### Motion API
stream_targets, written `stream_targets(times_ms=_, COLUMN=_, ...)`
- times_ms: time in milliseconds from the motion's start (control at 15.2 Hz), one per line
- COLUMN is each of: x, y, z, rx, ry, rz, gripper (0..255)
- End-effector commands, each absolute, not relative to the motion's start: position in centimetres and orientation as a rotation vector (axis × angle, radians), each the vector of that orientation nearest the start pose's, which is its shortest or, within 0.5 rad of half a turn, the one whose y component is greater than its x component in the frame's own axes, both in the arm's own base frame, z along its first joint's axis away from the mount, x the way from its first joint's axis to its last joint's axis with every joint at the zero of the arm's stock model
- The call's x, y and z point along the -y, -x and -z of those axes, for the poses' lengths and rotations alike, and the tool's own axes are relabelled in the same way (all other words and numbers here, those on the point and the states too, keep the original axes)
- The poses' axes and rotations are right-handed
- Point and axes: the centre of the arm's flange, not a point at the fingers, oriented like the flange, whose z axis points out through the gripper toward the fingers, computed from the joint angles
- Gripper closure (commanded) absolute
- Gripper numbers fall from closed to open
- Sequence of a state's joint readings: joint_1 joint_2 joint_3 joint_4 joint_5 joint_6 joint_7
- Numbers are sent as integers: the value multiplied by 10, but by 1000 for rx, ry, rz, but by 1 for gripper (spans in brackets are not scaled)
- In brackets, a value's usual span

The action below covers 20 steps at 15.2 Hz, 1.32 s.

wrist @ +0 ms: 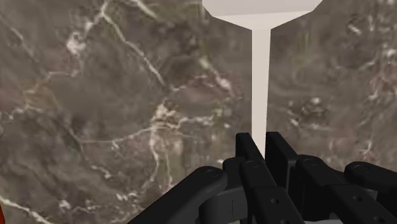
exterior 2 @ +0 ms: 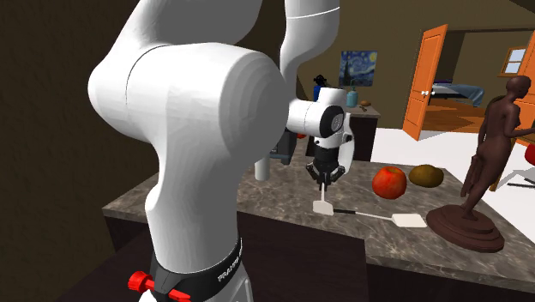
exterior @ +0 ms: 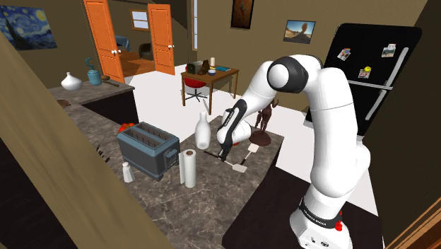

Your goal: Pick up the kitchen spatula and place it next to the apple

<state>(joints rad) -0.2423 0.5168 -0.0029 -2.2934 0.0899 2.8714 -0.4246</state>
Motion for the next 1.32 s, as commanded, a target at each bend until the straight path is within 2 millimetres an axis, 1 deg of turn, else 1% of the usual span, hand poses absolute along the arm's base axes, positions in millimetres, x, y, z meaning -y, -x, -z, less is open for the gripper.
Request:
stream_targets(times_ms=0, x=133, y=-508, z=-129, rx=147, ry=3133, rz=104, gripper=255)
stream_targets(times_ms=198, x=133, y=-508, z=-129, rx=147, ry=3133, rz=104, gripper=255)
stream_targets(times_ms=264, x=133, y=-508, z=-129, rx=147, ry=3133, rz=104, gripper=0)
stream_targets(times_ms=594, x=133, y=-508, z=-129, rx=147, ry=3133, rz=104, gripper=0)
stream_targets(times_ms=792, x=133, y=-505, z=-168, rx=147, ry=3133, rz=104, gripper=0)
stream_targets(times_ms=858, x=133, y=-505, z=-179, rx=147, ry=3133, rz=104, gripper=0)
stream_targets(times_ms=1254, x=133, y=-505, z=-179, rx=147, ry=3133, rz=104, gripper=0)
